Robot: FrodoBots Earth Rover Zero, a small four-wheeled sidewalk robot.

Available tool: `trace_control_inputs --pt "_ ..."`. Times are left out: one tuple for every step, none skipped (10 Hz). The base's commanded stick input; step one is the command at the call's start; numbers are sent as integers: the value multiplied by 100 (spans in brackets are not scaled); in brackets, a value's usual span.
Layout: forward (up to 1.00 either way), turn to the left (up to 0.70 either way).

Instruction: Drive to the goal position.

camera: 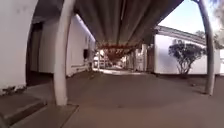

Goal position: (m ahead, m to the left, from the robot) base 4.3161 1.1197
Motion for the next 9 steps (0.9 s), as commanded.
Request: trace_control_inputs --pt "70 0" --pt "70 0" --pt "70 0" --pt "70 0" --pt "70 0" --pt "70 0" --pt "70 0" --pt "70 0" --pt "70 0"
